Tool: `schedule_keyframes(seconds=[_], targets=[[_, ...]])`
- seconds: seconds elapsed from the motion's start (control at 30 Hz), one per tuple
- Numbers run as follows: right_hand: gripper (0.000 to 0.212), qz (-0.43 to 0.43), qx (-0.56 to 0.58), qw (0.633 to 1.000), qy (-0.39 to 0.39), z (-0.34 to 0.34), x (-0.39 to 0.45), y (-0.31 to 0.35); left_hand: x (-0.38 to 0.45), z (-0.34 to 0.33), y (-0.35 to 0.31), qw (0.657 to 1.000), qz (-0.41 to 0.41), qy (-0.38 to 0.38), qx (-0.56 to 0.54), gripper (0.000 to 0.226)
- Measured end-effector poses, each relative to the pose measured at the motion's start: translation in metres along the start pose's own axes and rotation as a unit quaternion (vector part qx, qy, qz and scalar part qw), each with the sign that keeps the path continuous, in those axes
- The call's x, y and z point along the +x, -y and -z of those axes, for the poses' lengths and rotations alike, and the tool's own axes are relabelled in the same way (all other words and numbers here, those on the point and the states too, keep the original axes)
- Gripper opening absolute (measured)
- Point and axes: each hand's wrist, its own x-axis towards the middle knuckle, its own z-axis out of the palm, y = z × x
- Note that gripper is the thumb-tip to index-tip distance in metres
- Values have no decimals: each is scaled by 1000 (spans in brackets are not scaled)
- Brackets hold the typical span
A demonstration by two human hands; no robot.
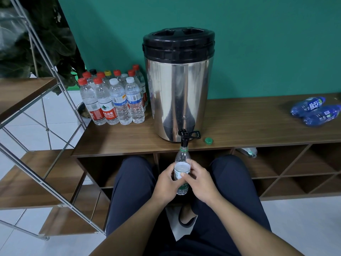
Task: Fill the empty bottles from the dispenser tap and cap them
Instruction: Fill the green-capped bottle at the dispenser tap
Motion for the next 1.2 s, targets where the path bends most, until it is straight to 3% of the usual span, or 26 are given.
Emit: schedule_keyframes(seconds=[1.2], targets=[[50,2,13,1000,-5,0,-1,4,-1,0,-1,1000,-4,0,-5,45]])
